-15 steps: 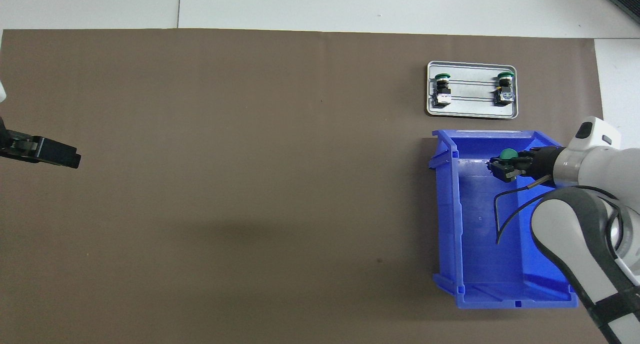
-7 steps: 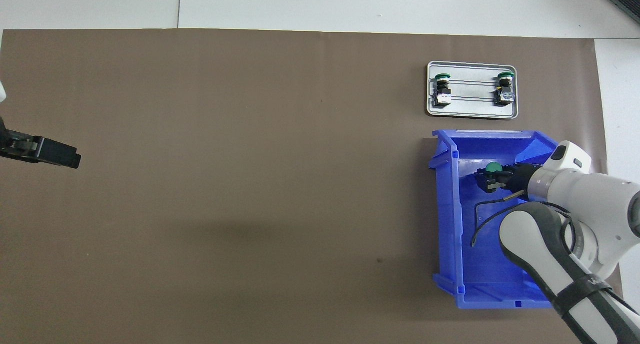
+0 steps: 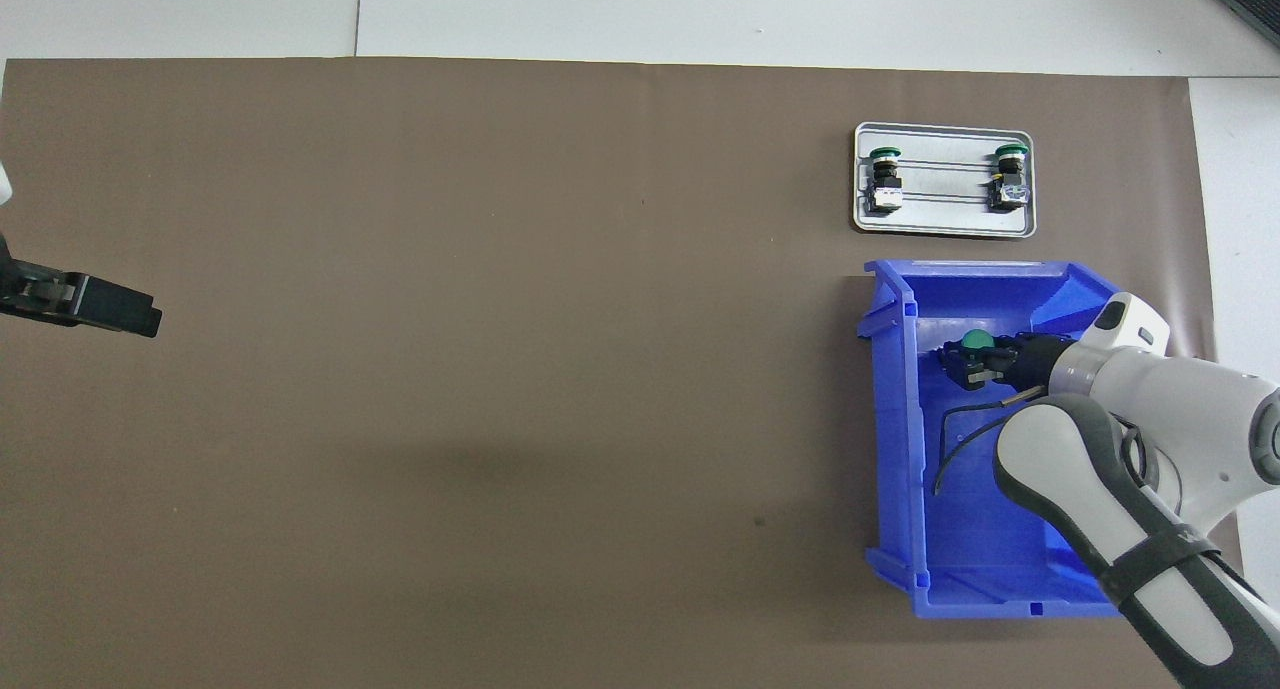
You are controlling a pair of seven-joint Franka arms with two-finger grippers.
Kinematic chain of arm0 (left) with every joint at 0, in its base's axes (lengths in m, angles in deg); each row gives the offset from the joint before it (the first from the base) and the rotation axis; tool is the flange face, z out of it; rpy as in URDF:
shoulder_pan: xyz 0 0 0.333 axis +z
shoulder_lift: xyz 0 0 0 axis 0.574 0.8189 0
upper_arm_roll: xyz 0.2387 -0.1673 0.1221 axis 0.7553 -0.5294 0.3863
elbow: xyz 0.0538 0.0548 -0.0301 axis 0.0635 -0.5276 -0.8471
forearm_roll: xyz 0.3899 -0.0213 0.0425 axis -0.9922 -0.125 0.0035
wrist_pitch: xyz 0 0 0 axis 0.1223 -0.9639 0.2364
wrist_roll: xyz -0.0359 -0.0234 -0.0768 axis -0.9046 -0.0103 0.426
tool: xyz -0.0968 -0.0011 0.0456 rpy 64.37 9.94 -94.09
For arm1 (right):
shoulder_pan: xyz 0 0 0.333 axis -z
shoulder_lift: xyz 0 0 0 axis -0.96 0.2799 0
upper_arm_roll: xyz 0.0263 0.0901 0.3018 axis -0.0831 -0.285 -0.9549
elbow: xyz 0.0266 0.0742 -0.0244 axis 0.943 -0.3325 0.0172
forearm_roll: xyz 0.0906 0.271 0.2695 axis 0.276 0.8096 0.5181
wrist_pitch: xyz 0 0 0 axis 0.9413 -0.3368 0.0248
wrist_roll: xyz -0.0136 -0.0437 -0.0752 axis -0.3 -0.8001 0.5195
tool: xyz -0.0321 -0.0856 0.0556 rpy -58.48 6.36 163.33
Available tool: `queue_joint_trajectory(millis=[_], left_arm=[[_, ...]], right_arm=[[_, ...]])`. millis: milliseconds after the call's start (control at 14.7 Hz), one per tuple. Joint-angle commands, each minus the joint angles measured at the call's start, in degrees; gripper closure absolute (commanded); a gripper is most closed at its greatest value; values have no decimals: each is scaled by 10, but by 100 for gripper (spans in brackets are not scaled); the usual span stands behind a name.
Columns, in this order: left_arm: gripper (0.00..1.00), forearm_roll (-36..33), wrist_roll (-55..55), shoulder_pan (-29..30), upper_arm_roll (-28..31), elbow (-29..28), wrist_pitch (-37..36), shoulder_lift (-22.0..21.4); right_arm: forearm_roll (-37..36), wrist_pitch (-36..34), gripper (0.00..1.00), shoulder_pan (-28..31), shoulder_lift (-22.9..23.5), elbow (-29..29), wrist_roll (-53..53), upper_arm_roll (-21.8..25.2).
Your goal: Place and press button with both arms
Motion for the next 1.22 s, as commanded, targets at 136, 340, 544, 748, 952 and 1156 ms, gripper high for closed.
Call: queue_joint_trajectory(millis=[136,340,544,748,952,1156], left_arm=[[0,-10,-3,6,-4,-21,7,-18],[0,-10,-3,6,-4,-21,7,-18],[0,-10,-3,6,-4,-21,7,-18],[0,-10,-3,6,-4,-21,7,-18],[0,-10,-3,6,-4,-21,7,-18],[0,-10,-3,6,-4,-21,7,-18]], right_arm=[[20,-41,0,4,-3,20,-9,1],[13,-51,0,3,-5,54,-2,2],[-28,-67,0,2,1,91,49,2],[-120,-107,0,1,3,141,121,2],[-229,-224,0,0,2,224,219,2],[-317,-350,0,-6,1,312,316,1]])
